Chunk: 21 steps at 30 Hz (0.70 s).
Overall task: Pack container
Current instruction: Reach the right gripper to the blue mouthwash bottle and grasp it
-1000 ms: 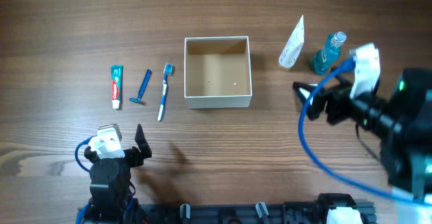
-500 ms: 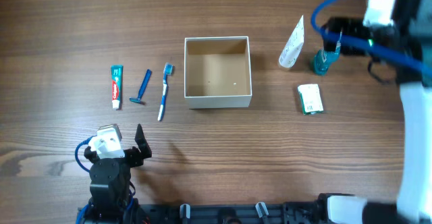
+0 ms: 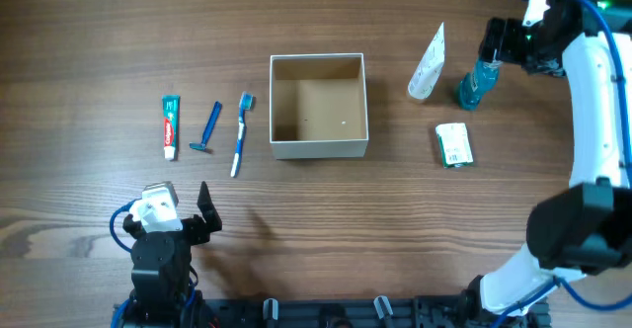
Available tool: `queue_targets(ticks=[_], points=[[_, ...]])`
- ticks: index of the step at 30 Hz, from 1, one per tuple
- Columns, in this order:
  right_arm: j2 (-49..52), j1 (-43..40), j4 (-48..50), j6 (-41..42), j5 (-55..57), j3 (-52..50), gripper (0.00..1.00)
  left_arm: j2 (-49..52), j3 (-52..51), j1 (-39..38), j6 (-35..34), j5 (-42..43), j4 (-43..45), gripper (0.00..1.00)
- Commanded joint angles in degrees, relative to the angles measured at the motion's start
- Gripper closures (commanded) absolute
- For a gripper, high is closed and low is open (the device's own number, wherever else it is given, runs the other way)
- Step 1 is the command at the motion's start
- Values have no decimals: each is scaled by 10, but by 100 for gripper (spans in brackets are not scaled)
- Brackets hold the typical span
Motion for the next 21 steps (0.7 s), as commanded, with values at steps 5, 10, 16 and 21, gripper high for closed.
queue_targets(ticks=[5,10,16,21], points=[[80,10,-4,10,-37,13,21,-5,-5,4,-1,9,0,0],[91,8,-3,26,-29,12,21,-5,-5,4,-1,9,0,0],[91,8,0,24,-4,12,38,-5,-5,4,-1,9,0,0],[91,8,3,24,-3,12,50,-5,-5,4,-1,9,0,0]])
